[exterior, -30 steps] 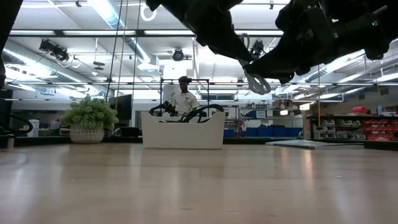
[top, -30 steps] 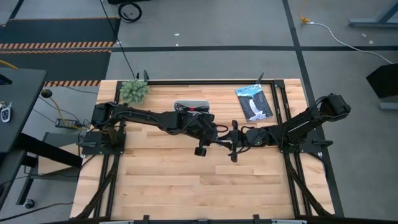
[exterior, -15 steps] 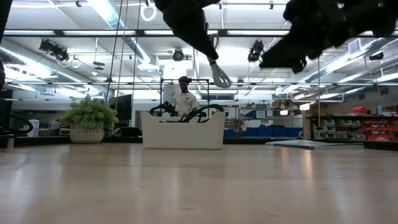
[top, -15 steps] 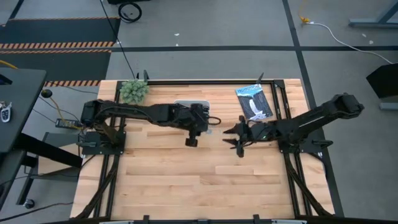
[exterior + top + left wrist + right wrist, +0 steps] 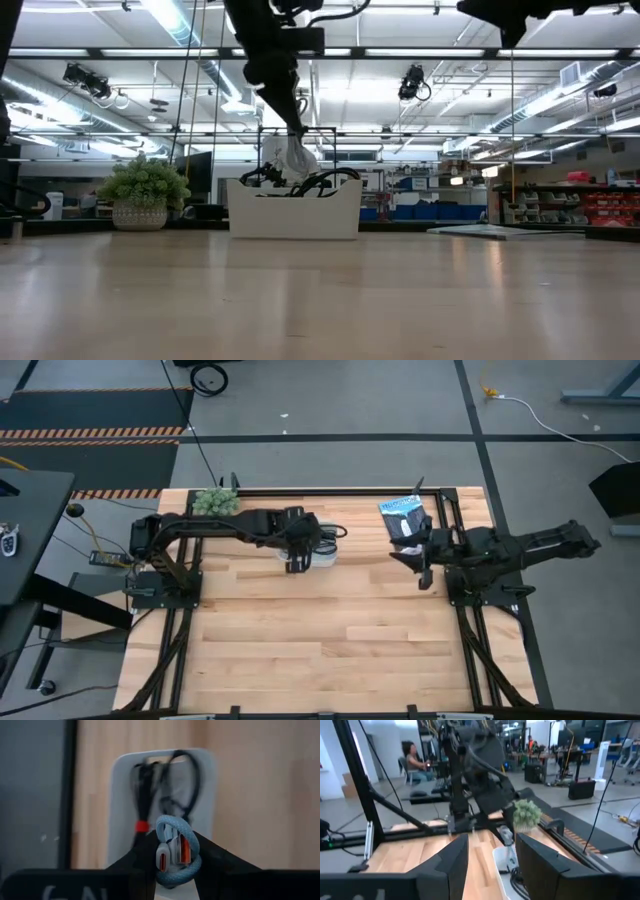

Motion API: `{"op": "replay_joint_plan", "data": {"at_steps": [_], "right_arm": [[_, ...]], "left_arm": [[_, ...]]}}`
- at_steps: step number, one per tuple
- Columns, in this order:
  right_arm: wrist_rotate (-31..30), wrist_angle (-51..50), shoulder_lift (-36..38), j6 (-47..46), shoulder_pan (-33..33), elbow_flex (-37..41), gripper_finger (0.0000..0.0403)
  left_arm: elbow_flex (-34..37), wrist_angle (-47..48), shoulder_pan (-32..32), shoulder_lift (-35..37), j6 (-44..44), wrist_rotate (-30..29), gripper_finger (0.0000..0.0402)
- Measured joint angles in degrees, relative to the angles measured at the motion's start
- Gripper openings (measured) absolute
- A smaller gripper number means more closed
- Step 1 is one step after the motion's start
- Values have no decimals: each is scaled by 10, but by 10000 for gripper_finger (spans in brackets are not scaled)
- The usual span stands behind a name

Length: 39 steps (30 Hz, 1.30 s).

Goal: Pick and place USB-C Cables
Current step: Put the blue charger cable into the white bin, then return to Home Position

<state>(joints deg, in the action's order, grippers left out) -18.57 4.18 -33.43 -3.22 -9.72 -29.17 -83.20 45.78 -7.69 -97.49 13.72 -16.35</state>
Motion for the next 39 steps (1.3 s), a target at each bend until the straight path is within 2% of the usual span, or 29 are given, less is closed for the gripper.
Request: {"op": "replay_joint_plan", "data": {"at_steps": [6,10,13,18,26,32,39], "right_arm": [[0,-38,16,4,0,0,169],[-11,-81,32,-5,0,0,169],[-14,-99,46,-22,0,0,169],[-13,-121,55,-46,-5,0,169],[-12,-124,53,-46,-15,0,169],[-13,-123,53,-46,-15,0,168],[-13,-123,49,-46,-15,0,168]], "left_arm": [[0,-32,-33,0,-13,-14,104],[8,-86,-58,0,-15,37,104],[46,-172,-71,0,-14,69,104],[111,-287,-89,0,-7,75,104],[202,-397,-106,0,-20,76,105],[212,-355,-109,0,-26,74,122],[171,-237,-108,-1,-25,60,204]]}}
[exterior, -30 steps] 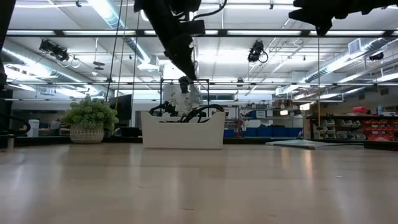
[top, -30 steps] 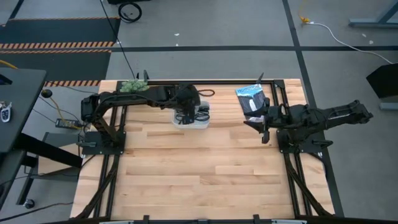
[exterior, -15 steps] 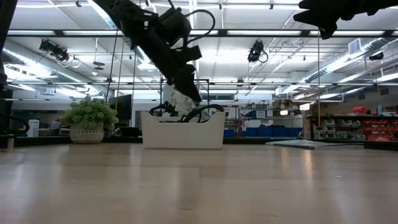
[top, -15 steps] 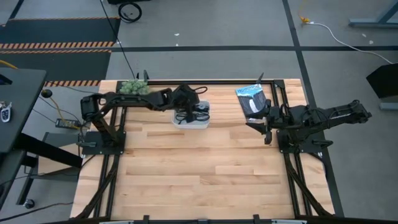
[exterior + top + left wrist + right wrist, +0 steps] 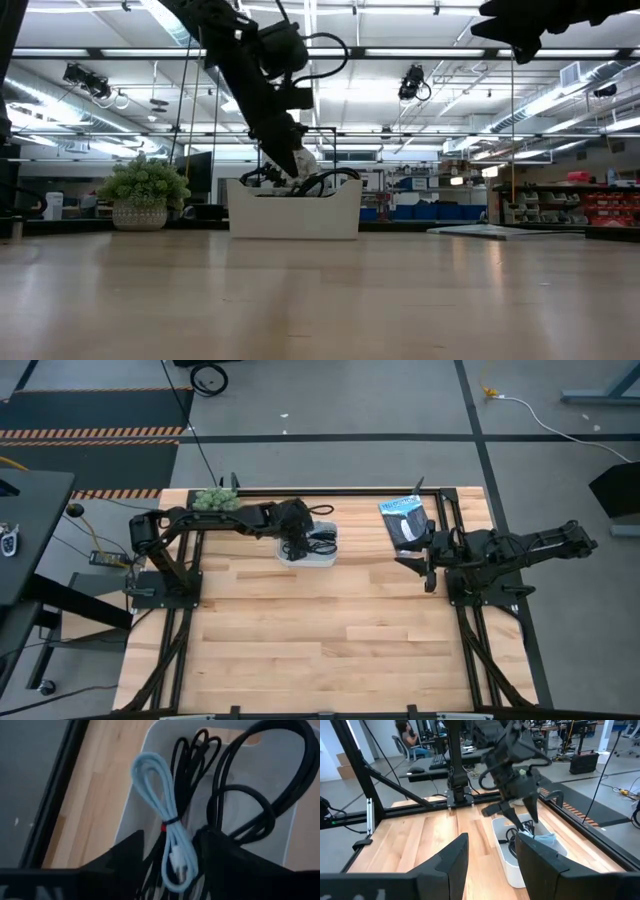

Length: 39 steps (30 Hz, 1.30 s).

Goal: Pick and place USB-C Cables
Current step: Return to Home Position

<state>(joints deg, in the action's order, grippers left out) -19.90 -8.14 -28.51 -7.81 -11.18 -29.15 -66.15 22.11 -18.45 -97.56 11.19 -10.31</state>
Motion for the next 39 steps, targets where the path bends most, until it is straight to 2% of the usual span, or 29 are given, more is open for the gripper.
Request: {"op": "replay_joint_plan", "data": {"at_steps": [5,9,19,30,35,39], "right_arm": [[0,0,-10,0,0,0,168],[0,6,-15,0,0,0,168],[33,5,6,14,-1,0,168],[32,-28,14,27,-1,0,168],[31,-24,16,49,-1,1,168],[34,43,20,74,-1,35,168]], "left_arm": [[-52,80,7,0,21,-33,245],[-70,73,13,0,24,-39,250],[-69,86,29,13,28,-39,212],[-69,75,49,145,13,-37,155],[-66,106,49,193,-4,18,143],[-25,102,50,236,-16,43,142]]}}
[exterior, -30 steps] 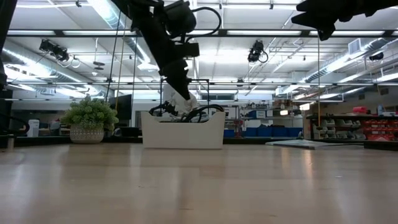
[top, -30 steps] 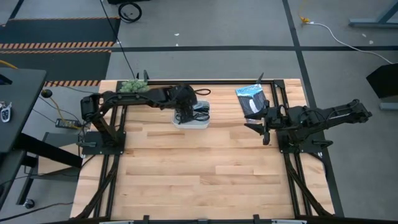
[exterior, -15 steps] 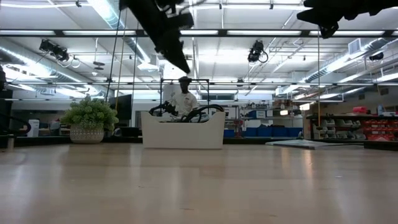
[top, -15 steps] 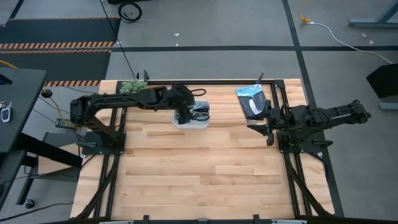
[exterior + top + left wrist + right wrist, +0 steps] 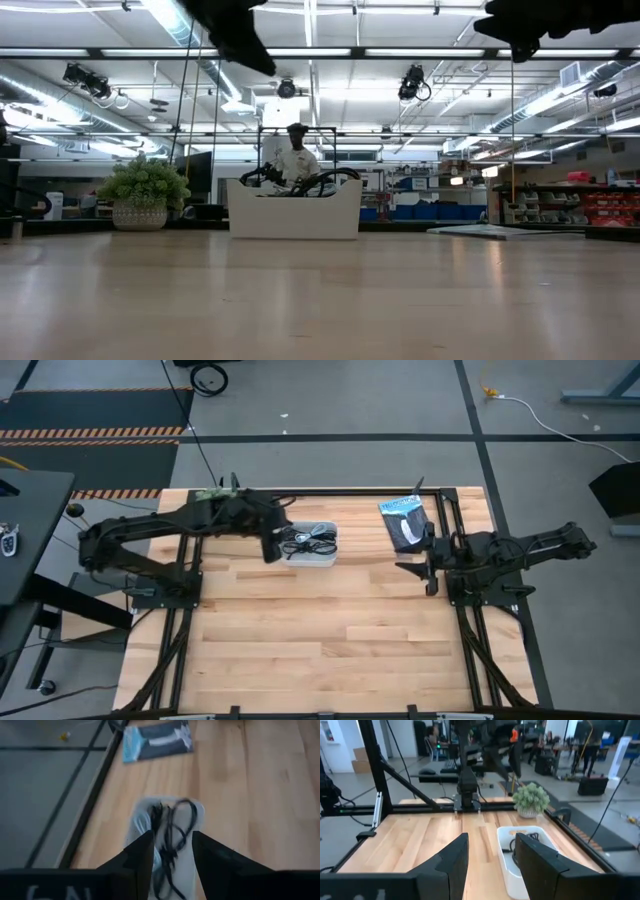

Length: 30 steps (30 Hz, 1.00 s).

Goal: Pick and place USB-C Cables
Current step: Return to Home Position

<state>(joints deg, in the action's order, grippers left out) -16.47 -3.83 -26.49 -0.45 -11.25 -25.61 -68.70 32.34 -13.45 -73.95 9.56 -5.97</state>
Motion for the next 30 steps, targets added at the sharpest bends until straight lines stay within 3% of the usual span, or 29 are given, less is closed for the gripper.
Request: {"op": "replay_joint_plan", "data": {"at_steps": [12,20,30], "right_arm": [[38,96,56,39,1,64,168],[42,114,122,37,1,105,168],[40,262,163,67,2,205,168]], "left_arm": [[227,-150,15,154,-68,5,142],[312,-177,14,280,-105,-17,142],[463,-289,15,437,-158,-19,142]]}}
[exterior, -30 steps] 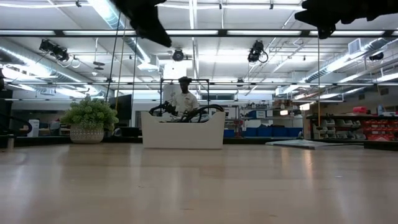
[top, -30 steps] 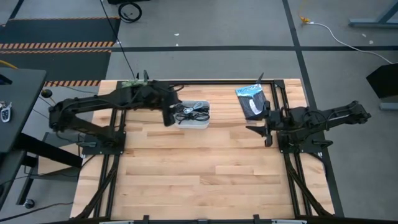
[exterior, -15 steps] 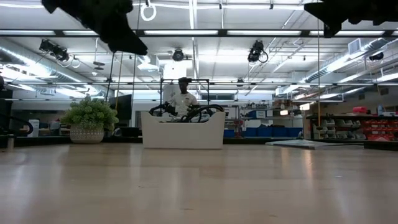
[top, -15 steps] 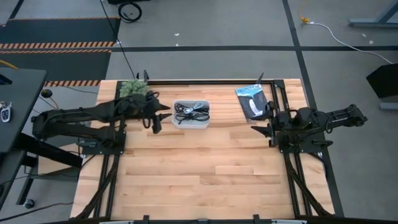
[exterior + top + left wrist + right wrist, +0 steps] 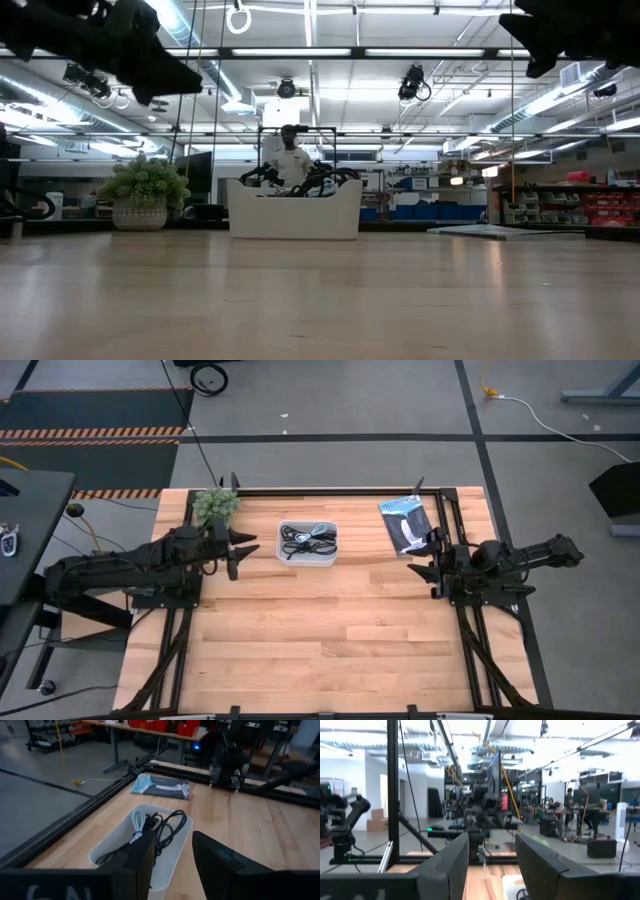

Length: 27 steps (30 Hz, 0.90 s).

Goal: Pick and place USB-C Cables
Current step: Return to Home Position

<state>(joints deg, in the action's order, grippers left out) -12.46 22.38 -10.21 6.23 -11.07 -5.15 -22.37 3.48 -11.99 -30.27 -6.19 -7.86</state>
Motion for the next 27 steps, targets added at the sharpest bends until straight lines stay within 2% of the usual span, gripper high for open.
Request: {"op": "replay_joint_plan", "data": {"at_steps": [9,16,22,27], "right_arm": [[2,72,2,6,0,45,168],[2,26,1,-48,0,48,169],[0,22,1,-49,0,48,169],[-64,22,1,-57,0,48,169]], "left_arm": [[114,-69,0,94,-6,0,142],[150,-80,0,129,37,0,142],[211,-193,7,144,61,0,141],[218,-211,5,138,69,-16,141]]}}
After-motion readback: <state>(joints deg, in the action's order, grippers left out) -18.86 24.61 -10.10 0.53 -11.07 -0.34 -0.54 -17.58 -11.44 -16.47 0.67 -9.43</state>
